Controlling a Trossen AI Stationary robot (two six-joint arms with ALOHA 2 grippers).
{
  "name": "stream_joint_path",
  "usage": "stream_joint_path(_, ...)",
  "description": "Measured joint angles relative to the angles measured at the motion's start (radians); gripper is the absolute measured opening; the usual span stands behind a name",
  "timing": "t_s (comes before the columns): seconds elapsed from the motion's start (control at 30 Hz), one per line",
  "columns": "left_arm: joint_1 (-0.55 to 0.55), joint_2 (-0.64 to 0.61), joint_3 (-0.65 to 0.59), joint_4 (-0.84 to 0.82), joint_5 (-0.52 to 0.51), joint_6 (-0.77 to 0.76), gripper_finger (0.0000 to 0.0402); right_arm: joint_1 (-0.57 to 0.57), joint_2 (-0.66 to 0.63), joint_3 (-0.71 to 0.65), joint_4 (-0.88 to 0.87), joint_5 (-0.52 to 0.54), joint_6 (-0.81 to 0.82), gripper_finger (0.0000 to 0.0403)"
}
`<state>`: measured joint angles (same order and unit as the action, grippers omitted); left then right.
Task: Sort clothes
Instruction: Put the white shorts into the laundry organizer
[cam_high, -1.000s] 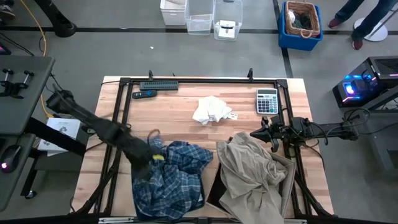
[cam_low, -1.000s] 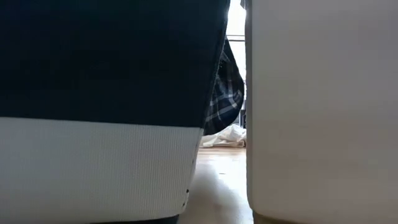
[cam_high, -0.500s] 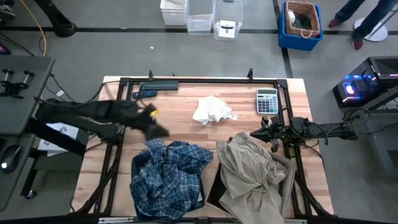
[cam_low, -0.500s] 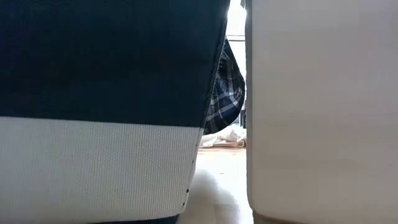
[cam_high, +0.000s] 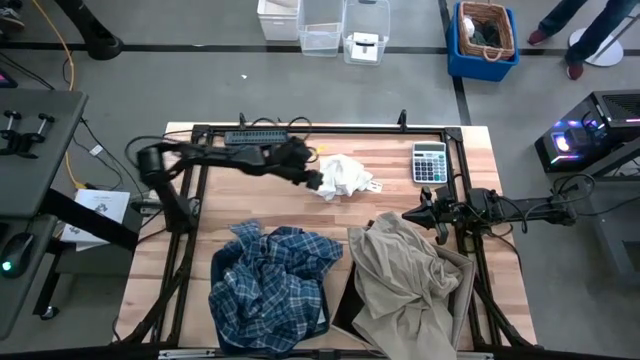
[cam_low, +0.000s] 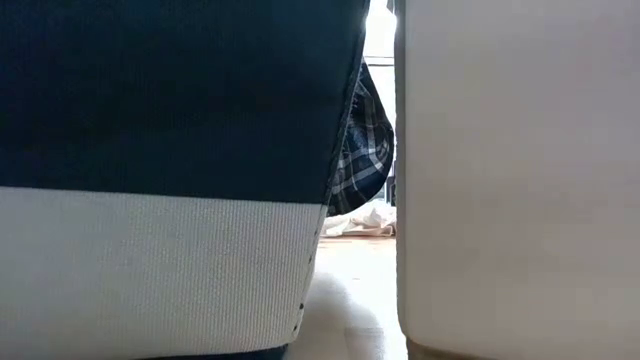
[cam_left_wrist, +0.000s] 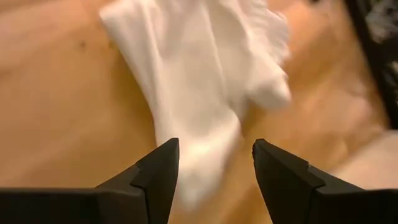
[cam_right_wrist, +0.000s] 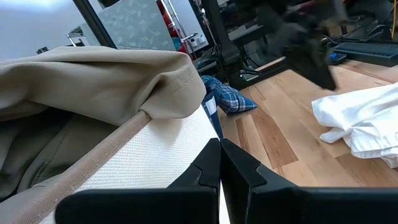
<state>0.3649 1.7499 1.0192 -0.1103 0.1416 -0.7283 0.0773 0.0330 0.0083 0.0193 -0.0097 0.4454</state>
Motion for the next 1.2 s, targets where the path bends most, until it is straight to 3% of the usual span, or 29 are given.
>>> stream_joint_path(0.27, 0.014, 0.266, 0.262, -0.196, -0.071, 0.016, 0.0193, 0.0, 0.0, 0.0, 0.0, 0.0, 0.0, 0.0)
stream_joint_path(0.5, -0.013, 0.377, 0.394, -0.292, -0.086, 0.126, 0.0187, 0.0, 0.0, 0.0, 0.0, 0.0, 0.0, 0.0)
stream_joint_path(0.6, -0.036, 0.408, 0.408, -0.349, -0.109, 0.209, 0.0149, 0.0, 0.0, 0.0, 0.0, 0.0, 0.0, 0.0)
stream_joint_path(0.77, -0.083, 0.424, 0.412, -0.464, -0.144, 0.36, 0.002, 0.0, 0.0, 0.0, 0.0, 0.0, 0.0, 0.0)
stream_joint_path(0.87, -0.098, 0.387, 0.403, -0.494, -0.146, 0.382, 0.0013, 0.0, 0.0, 0.0, 0.0, 0.0, 0.0, 0.0)
stream_joint_path(1.0, -0.103, 0.249, 0.381, -0.497, -0.142, 0.428, 0.0005, 0.0, 0.0, 0.0, 0.0, 0.001, 0.0, 0.0)
stream_joint_path(1.2, -0.113, -0.112, 0.4, -0.238, -0.17, 0.535, 0.0002, 0.0, 0.0, 0.0, 0.0, 0.002, 0.0, 0.0)
